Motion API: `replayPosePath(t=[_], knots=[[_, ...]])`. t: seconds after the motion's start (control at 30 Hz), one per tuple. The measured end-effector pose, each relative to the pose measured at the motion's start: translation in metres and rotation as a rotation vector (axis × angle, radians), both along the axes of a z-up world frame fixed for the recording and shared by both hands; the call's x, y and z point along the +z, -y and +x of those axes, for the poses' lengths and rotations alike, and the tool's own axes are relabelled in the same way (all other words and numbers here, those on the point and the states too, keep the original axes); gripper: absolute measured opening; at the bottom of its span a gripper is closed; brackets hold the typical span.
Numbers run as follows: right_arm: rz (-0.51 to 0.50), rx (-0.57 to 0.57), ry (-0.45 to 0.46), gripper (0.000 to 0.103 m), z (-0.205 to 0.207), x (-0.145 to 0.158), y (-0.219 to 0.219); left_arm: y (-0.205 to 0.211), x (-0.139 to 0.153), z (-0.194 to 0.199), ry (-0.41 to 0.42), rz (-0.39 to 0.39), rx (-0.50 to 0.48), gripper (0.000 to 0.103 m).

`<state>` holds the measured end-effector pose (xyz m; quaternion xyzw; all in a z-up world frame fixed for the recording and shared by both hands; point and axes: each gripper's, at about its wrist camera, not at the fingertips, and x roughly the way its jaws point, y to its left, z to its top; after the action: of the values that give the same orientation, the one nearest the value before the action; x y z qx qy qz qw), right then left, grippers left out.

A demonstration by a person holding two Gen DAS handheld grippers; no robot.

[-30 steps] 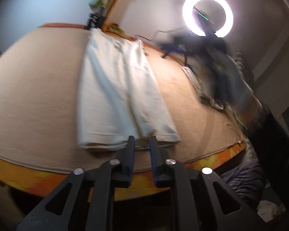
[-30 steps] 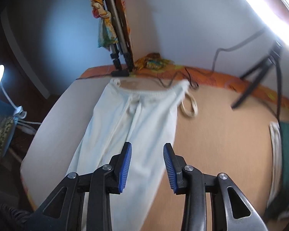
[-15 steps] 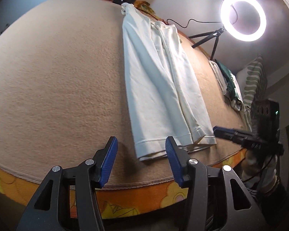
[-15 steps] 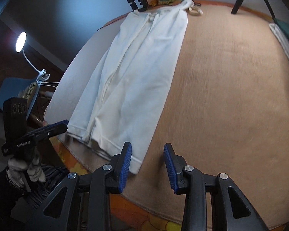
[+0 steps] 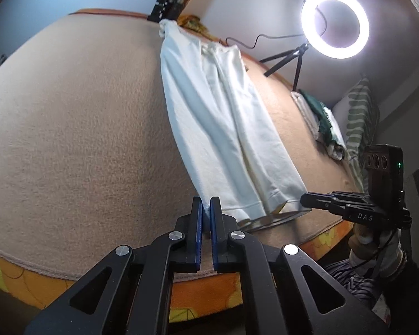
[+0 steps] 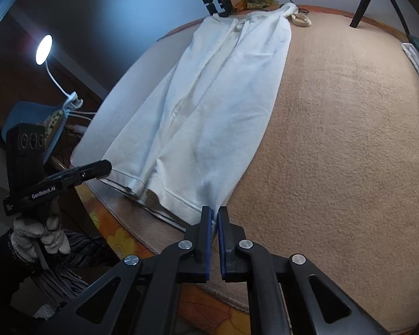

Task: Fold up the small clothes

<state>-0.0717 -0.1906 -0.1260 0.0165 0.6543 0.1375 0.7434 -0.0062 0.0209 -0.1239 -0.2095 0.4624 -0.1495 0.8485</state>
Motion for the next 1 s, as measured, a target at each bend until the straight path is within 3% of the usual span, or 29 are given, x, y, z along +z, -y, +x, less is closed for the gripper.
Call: replayPosePath(t=[0.1,0.37,0.5,0.77,1.0], knots=[[0.039,-0.018,0.037,0.001,-0.005,0.015,0.006,-0.004,-0.002,-0.004,0.002,0.006,0.002,0.004],[0.021,-0.015,-0.021,0.001,-0.015,-0.003,0.01,-0.003,-0.014,-0.01,-0.03,0.033,-0.03,0.004],[0.066,-0.059,-0.044,0.001,-0.01,-0.004,0.021,-0.008,-0.012,-0.009,-0.043,-0.005,-0.019,0.004],[0.23,-0.161,-0.012,0.001,0.013,0.018,0.034,-0.013,0.021,0.017,0.001,-0.103,-0.004,0.004],[0.241,-0.2,0.054,0.001,0.055,0.031,0.037,-0.02,0.041,0.064,0.047,-0.078,0.025,0.004]])
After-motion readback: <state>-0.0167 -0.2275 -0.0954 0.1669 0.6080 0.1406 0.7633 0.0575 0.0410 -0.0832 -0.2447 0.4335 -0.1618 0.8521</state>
